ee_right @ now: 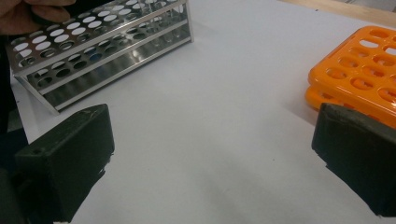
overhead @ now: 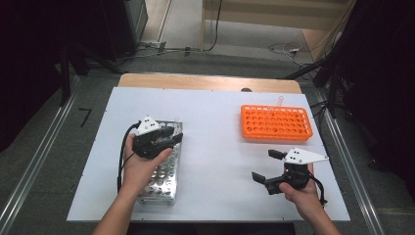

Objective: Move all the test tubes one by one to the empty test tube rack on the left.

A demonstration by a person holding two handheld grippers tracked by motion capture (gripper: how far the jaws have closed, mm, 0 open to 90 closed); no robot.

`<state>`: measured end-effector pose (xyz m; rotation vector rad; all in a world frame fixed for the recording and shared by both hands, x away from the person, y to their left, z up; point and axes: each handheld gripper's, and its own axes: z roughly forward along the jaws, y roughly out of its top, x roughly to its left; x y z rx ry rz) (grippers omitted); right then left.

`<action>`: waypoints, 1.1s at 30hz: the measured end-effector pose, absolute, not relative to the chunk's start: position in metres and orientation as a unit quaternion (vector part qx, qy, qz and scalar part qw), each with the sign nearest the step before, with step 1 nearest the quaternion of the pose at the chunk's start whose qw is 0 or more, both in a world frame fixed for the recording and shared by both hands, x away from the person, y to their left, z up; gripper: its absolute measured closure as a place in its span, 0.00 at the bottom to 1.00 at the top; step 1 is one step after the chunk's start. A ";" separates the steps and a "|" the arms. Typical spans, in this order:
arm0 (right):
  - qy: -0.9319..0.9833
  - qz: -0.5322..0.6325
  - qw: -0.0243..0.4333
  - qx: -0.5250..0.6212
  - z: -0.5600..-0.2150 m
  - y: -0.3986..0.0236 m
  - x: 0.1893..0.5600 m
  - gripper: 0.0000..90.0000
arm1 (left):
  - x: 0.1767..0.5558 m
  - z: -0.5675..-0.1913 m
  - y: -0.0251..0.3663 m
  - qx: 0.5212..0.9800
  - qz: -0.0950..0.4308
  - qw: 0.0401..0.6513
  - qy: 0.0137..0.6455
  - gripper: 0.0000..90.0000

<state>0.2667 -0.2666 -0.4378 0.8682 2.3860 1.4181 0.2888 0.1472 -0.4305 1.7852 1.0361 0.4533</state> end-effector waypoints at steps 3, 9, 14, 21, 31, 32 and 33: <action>0.809 0.489 0.120 0.302 -0.434 -0.270 0.271 0.00 | 0.282 -0.427 0.146 0.734 0.179 0.503 0.419 0.52; 0.798 0.493 0.134 0.320 -0.428 -0.275 0.284 0.00 | 0.270 -0.423 0.145 0.726 0.172 0.528 0.406 0.36; 0.800 0.482 0.148 0.325 -0.427 -0.275 0.299 0.00 | 0.262 -0.420 0.144 0.721 0.161 0.545 0.396 0.25; 0.793 0.469 0.162 0.353 -0.429 -0.278 0.327 0.03 | 0.251 -0.419 0.144 0.721 0.155 0.553 0.388 0.13; 0.787 0.444 0.177 0.391 -0.432 -0.276 0.369 0.13 | 0.243 -0.420 0.140 0.723 0.142 0.560 0.378 0.00; 0.785 0.444 0.176 0.394 -0.433 -0.276 0.373 0.14 | 0.243 -0.420 0.140 0.722 0.142 0.562 0.378 0.00; 0.782 0.443 0.175 0.401 -0.433 -0.276 0.377 0.17 | 0.243 -0.420 0.140 0.721 0.142 0.563 0.378 0.00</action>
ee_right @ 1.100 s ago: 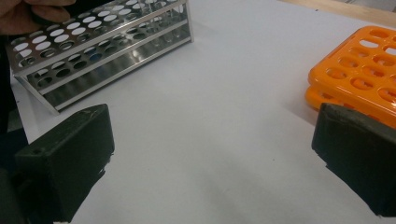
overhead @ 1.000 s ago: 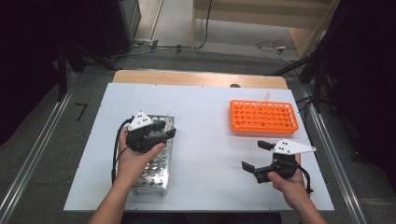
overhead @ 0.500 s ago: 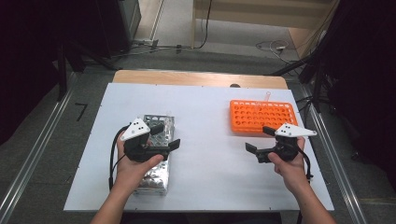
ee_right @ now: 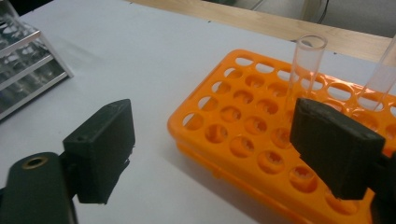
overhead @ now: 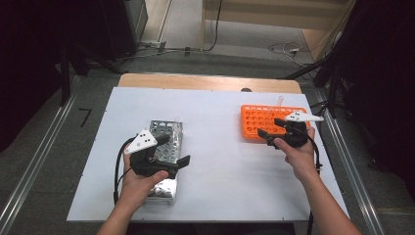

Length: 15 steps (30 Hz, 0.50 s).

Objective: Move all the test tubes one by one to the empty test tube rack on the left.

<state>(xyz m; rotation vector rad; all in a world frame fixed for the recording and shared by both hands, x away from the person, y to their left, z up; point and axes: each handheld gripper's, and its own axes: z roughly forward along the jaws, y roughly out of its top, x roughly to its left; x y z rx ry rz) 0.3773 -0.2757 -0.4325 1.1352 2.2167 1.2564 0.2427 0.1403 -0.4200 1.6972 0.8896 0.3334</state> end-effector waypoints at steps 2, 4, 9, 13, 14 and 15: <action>0.774 0.442 0.178 0.416 -0.433 -0.276 0.386 0.25 | 0.242 -0.420 0.140 0.722 0.140 0.564 0.376 0.00; 0.769 0.434 0.183 0.432 -0.435 -0.277 0.394 0.32 | 0.242 -0.420 0.140 0.723 0.141 0.562 0.376 0.00; 0.769 0.404 0.201 0.453 -0.445 -0.275 0.411 0.47 | 0.241 -0.420 0.138 0.722 0.139 0.563 0.377 0.00; 0.767 0.388 0.213 0.465 -0.451 -0.272 0.420 0.58 | 0.241 -0.420 0.138 0.724 0.139 0.561 0.377 0.00; 0.765 0.387 0.214 0.468 -0.452 -0.272 0.422 0.61 | 0.241 -0.420 0.138 0.725 0.139 0.560 0.376 0.00; 0.764 0.388 0.215 0.469 -0.453 -0.272 0.424 0.62 | 0.241 -0.420 0.138 0.725 0.139 0.560 0.376 0.00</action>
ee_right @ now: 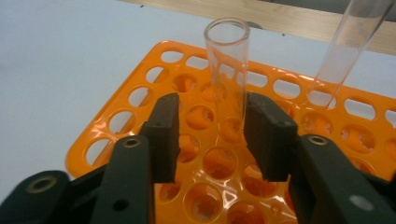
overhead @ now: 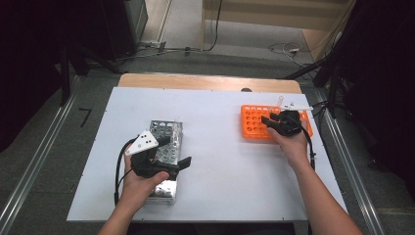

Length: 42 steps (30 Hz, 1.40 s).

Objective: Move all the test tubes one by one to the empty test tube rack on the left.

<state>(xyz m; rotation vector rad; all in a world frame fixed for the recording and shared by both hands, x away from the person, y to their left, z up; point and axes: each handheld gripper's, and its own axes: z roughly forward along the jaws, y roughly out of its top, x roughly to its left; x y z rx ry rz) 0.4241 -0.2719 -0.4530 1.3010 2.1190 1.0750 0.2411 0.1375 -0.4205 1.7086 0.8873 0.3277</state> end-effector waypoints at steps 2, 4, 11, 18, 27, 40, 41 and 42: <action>0.761 0.386 0.220 0.472 -0.454 -0.271 0.427 0.66 | 0.241 -0.421 0.137 0.725 0.138 0.559 0.377 0.00; 0.760 0.385 0.224 0.473 -0.455 -0.271 0.430 0.68 | 0.241 -0.421 0.137 0.725 0.138 0.560 0.378 0.00; 0.757 0.367 0.240 0.485 -0.460 -0.269 0.435 0.76 | 0.241 -0.422 0.136 0.724 0.138 0.558 0.380 0.00; 0.755 0.373 0.243 0.482 -0.461 -0.270 0.436 0.82 | 0.241 -0.422 0.137 0.723 0.138 0.558 0.382 0.00; 0.742 0.406 0.253 0.469 -0.444 -0.277 0.426 0.82 | 0.241 -0.421 0.135 0.725 0.137 0.558 0.380 0.00; 0.767 0.444 0.224 0.406 -0.419 -0.269 0.381 0.82 | 0.240 -0.419 0.127 0.729 0.134 0.559 0.371 0.00; 0.770 0.445 0.221 0.401 -0.418 -0.267 0.377 0.82 | 0.239 -0.418 0.126 0.729 0.133 0.560 0.370 0.00; 0.772 0.446 0.220 0.396 -0.418 -0.266 0.372 0.82 | 0.239 -0.418 0.125 0.730 0.133 0.560 0.369 0.00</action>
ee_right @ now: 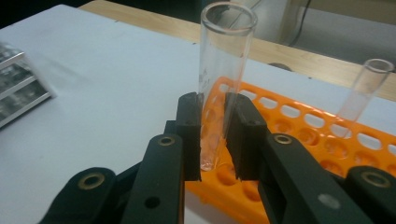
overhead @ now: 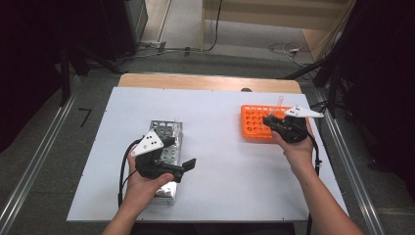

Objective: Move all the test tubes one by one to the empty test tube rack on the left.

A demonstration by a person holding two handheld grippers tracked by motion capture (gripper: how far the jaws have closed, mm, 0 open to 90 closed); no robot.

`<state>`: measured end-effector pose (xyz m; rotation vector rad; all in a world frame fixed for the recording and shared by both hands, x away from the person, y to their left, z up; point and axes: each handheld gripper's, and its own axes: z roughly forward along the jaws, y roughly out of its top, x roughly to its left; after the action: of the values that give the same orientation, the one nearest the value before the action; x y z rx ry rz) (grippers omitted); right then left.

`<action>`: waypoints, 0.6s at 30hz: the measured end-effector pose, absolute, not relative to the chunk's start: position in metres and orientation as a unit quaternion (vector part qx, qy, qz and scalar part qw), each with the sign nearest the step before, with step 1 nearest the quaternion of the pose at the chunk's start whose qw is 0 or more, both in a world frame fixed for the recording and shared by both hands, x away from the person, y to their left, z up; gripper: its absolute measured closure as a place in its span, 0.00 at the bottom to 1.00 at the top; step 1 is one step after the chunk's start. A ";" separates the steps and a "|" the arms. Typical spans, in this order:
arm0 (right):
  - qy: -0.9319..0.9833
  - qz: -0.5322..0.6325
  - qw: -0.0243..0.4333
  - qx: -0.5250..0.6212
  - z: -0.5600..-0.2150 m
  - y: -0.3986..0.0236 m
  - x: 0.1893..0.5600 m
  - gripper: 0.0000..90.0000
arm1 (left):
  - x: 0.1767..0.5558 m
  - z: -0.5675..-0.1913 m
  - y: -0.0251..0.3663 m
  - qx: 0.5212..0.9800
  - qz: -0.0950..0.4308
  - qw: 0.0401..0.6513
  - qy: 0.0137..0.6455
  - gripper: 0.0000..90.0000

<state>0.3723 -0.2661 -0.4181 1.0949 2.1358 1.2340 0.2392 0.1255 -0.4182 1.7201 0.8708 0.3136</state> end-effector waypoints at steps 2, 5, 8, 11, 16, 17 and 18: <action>0.775 0.452 0.210 0.388 -0.418 -0.264 0.364 0.82 | 0.239 -0.418 0.124 0.730 0.133 0.560 0.369 0.00; 0.780 0.459 0.201 0.374 -0.417 -0.260 0.351 0.82 | 0.239 -0.418 0.122 0.731 0.132 0.560 0.367 0.00; 0.786 0.465 0.190 0.361 -0.415 -0.255 0.339 0.82 | 0.238 -0.417 0.119 0.733 0.131 0.561 0.363 0.00; 0.793 0.468 0.181 0.346 -0.415 -0.248 0.327 0.82 | 0.238 -0.416 0.117 0.734 0.131 0.561 0.360 0.00; 0.804 0.473 0.163 0.320 -0.416 -0.235 0.307 0.82 | 0.235 -0.415 0.111 0.738 0.129 0.561 0.353 0.00; 0.808 0.472 0.160 0.315 -0.417 -0.232 0.304 0.82 | 0.235 -0.414 0.110 0.738 0.130 0.562 0.351 0.00; 0.809 0.473 0.157 0.312 -0.417 -0.230 0.301 0.82 | 0.234 -0.414 0.109 0.738 0.130 0.562 0.351 0.00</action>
<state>0.3005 -0.2300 -0.4171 0.8919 2.3161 1.3524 0.2342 0.1094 -0.4137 1.7380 0.8259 0.3073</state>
